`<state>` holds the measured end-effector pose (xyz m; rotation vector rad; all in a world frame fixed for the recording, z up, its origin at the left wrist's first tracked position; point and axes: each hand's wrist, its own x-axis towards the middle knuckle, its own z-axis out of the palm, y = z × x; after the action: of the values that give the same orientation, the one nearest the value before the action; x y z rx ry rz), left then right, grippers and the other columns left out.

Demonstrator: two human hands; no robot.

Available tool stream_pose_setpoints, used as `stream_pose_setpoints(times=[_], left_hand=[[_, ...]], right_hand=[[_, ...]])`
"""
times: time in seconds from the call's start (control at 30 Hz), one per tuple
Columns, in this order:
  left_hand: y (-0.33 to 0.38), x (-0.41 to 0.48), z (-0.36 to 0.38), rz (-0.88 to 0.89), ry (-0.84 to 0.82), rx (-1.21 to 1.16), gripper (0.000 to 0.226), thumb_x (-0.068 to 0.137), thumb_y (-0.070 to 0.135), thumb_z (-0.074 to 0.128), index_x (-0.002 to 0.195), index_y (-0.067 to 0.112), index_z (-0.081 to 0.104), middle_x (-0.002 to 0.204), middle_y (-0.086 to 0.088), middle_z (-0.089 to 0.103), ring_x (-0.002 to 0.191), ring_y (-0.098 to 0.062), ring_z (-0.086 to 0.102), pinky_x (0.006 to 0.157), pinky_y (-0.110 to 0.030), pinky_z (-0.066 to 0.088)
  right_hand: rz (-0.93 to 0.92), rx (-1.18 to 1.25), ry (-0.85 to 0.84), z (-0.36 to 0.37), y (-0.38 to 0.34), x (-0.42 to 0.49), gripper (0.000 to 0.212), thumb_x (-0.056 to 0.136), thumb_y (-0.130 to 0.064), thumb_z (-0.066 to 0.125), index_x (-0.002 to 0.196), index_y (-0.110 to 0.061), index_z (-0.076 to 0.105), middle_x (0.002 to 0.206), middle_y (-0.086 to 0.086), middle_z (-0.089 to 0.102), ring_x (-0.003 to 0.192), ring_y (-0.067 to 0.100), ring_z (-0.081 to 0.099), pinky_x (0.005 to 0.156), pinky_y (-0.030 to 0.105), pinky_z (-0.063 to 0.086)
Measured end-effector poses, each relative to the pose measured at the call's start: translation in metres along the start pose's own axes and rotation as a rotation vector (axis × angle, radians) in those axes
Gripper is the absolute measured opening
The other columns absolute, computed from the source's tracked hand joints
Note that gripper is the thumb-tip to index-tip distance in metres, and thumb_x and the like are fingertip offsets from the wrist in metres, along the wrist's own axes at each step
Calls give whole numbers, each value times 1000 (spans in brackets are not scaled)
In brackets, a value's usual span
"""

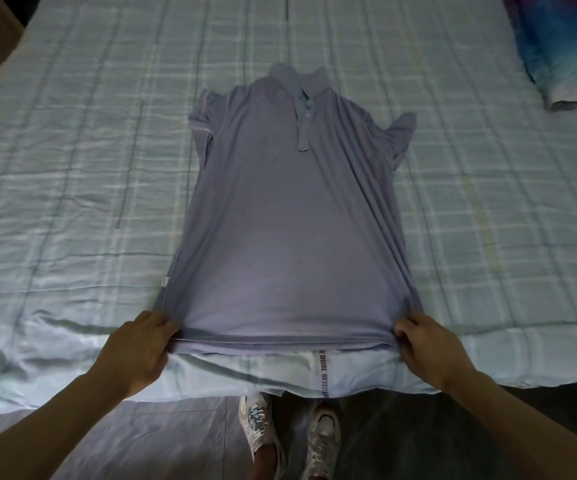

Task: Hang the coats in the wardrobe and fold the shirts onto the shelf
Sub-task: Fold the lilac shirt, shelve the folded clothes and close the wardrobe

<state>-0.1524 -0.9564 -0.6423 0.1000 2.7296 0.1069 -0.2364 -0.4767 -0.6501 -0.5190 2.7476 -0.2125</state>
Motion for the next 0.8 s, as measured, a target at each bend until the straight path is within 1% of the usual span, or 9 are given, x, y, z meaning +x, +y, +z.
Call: stream_pose_setpoints(times=[0.07,0.13,0.27,0.33,0.43,0.53,0.63,0.7,0.8], left_hand=[[1,1,-3,0,9,20,20,82,37,65,97,25,67,94,5,62,87,-18,58,66,-28,41],[1,1,-4,7,23,30,18,85,43,61,92,28,67,90,7,64,84,-17,59,66,-28,41],[7,4,-8,50,143,-4,12,82,27,76,74,21,68,73,2,62,67,-21,58,55,-30,46],[11,8,-7,76,170,-32,11,82,27,77,87,21,70,83,1,64,76,-22,60,60,-32,49],[12,14,-1,143,22,-89,53,85,33,73,135,27,56,124,2,57,104,-21,59,82,-32,53],[4,24,-1,175,-125,-93,64,89,41,66,146,42,36,141,11,38,108,-9,56,89,-24,50],[-3,49,-17,114,-205,-156,45,92,54,56,135,45,46,137,19,45,114,-6,54,97,-23,44],[-4,71,-32,73,-89,-223,29,93,51,54,118,39,59,120,16,60,112,-12,58,94,-28,44],[0,104,-55,1,158,-383,17,93,35,61,104,24,68,98,4,67,91,-20,63,79,-31,47]], right_hand=[[-20,26,23,1,-9,4,13,81,-22,73,83,-14,63,84,2,57,67,17,54,55,25,42],[-30,26,56,2,-16,9,14,85,-27,71,86,-14,66,82,3,60,67,18,54,59,27,46],[-31,-2,86,1,-36,20,12,89,-25,67,91,-13,68,87,6,63,77,23,59,69,32,49],[-41,-9,32,2,-48,27,15,89,-26,66,100,-16,65,98,4,61,88,21,58,77,32,51],[-43,21,-73,6,-62,37,18,89,-23,61,107,-19,58,111,1,52,98,17,51,82,27,48],[10,-14,-224,3,-67,54,21,85,-25,62,102,-22,51,111,1,47,94,17,50,73,25,43],[43,-58,-318,-11,-72,81,25,79,-41,66,89,-28,48,102,-1,52,86,19,57,71,27,46],[40,-13,-224,-22,-79,102,25,82,-47,62,91,-25,56,100,0,57,88,21,60,75,29,48],[-1,66,-15,-38,-92,135,22,92,-37,54,103,-19,60,104,4,57,93,26,61,76,35,50]])
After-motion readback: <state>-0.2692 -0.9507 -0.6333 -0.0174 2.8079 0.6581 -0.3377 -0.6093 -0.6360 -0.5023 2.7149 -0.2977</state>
